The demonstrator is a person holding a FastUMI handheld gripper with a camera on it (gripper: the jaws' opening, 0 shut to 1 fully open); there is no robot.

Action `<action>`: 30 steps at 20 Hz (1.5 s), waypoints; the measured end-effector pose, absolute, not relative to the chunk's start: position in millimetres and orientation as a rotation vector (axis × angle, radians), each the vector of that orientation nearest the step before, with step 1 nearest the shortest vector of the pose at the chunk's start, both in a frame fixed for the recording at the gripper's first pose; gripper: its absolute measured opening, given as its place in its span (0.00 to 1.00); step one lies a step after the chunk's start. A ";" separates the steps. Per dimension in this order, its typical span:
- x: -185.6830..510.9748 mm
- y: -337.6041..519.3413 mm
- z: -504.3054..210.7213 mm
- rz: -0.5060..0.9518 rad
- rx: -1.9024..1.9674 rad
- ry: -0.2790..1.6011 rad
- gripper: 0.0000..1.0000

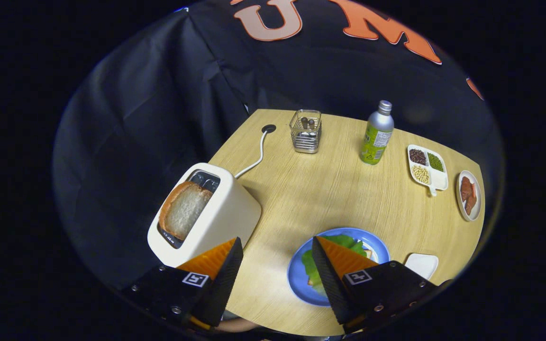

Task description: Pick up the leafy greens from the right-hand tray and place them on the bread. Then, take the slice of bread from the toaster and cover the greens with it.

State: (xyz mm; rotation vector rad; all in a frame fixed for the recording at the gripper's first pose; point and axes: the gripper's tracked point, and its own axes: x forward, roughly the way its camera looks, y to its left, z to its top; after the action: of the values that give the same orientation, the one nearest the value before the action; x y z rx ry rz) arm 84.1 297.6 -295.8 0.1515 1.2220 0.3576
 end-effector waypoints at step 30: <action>112.4 435.3 -256.2 0.406 0.209 1.273 0.78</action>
State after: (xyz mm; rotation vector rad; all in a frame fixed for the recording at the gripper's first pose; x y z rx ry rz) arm 112.4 435.3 -256.2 0.2088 1.2734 0.4056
